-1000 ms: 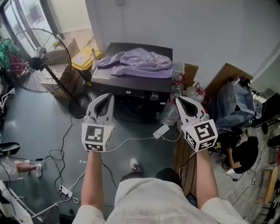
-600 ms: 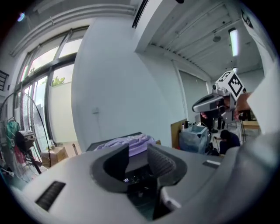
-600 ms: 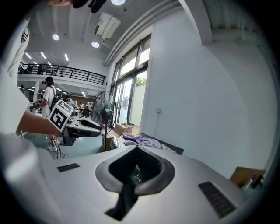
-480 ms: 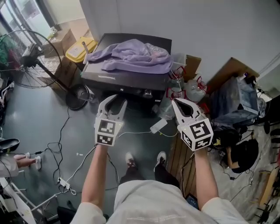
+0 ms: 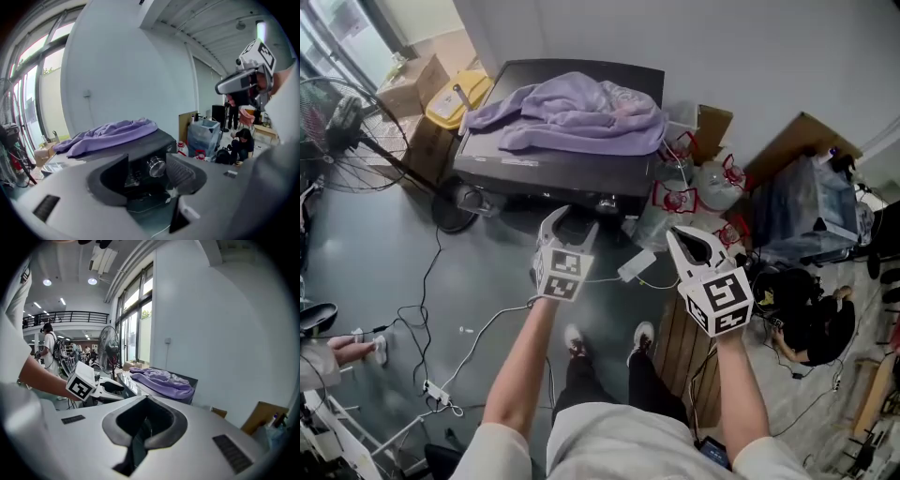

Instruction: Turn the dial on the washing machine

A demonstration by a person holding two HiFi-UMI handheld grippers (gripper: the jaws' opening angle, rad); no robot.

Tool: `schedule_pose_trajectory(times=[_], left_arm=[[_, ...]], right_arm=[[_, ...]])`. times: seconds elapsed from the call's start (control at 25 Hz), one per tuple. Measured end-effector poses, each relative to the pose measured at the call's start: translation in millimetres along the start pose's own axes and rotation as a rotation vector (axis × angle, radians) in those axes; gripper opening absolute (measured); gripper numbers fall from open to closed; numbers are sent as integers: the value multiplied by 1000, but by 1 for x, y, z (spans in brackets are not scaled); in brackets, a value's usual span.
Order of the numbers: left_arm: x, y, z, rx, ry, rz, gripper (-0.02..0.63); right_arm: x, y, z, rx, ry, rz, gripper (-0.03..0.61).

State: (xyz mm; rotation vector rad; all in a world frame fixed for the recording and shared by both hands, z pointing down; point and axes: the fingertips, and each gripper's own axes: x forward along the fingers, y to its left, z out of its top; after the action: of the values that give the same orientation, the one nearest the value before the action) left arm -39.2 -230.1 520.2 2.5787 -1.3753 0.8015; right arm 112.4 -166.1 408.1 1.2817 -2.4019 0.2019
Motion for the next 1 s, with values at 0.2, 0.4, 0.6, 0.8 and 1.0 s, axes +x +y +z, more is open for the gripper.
schedule_pose_trajectory(times=[0.2,0.4,0.6,0.8,1.0], left_arm=[[45,-12,-25,-91,47,-9,252],[84,-28,-43,-185,91,0,285],[114,-33,-54,-255,131,49,302],[127,-34,-57,-333,108,84,302],[128,-26,-55,-423,92,145,289]], right_arm=[[9,-9,-23,35,35,-5,14],[14,-11,-41,56,67,4,14],[13,-9,-61,72,101,15,14],[5,-20,-76,79,128,-1,14],[1,-30,-83,98,137,-18,14]])
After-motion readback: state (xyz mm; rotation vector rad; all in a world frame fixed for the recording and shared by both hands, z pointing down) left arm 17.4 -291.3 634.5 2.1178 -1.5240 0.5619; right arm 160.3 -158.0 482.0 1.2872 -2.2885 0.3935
